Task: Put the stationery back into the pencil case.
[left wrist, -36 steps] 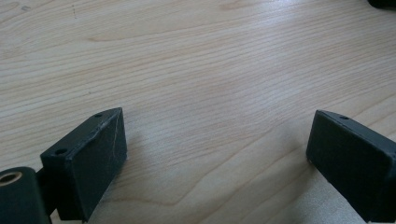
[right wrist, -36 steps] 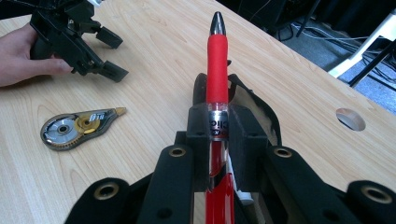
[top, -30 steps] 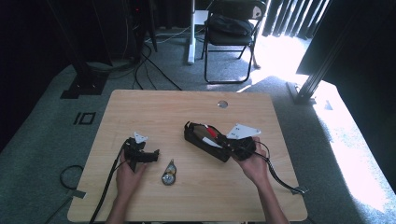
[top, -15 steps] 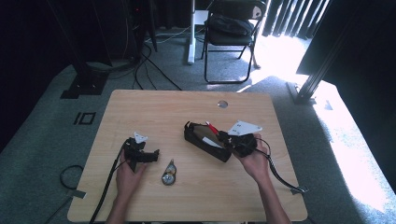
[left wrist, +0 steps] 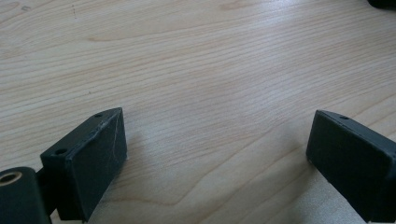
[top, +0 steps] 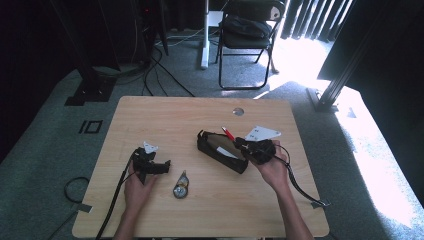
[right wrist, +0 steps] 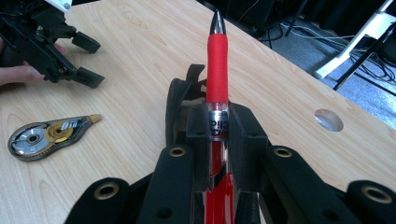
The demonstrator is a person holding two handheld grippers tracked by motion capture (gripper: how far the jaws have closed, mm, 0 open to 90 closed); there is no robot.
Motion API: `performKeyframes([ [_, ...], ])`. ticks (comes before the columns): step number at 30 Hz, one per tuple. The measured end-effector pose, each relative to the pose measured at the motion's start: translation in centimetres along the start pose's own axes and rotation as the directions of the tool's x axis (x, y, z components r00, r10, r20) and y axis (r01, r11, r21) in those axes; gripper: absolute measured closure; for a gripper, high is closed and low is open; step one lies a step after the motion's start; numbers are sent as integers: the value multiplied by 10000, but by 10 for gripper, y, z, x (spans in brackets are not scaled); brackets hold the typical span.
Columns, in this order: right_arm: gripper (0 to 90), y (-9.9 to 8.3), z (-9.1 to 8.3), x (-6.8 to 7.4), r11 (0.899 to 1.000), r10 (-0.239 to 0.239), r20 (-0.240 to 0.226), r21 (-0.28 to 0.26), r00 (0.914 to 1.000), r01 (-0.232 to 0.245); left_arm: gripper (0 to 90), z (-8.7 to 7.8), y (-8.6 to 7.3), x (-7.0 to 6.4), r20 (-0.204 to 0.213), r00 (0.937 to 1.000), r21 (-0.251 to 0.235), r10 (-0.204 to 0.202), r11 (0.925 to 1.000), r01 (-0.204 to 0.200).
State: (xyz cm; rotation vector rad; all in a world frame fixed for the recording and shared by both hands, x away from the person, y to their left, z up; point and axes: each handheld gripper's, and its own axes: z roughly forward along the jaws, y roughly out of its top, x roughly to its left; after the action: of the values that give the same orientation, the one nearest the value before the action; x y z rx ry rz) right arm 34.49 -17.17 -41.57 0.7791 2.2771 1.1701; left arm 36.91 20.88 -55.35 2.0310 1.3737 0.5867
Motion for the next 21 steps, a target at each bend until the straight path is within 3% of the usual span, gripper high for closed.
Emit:
performKeyframes([
  [21, 792, 0, 13, -7, 9999, 100, -27, 129, 9999, -100, 54, 0, 0, 0, 9, 10000, 18, 3, 10000, -3],
])
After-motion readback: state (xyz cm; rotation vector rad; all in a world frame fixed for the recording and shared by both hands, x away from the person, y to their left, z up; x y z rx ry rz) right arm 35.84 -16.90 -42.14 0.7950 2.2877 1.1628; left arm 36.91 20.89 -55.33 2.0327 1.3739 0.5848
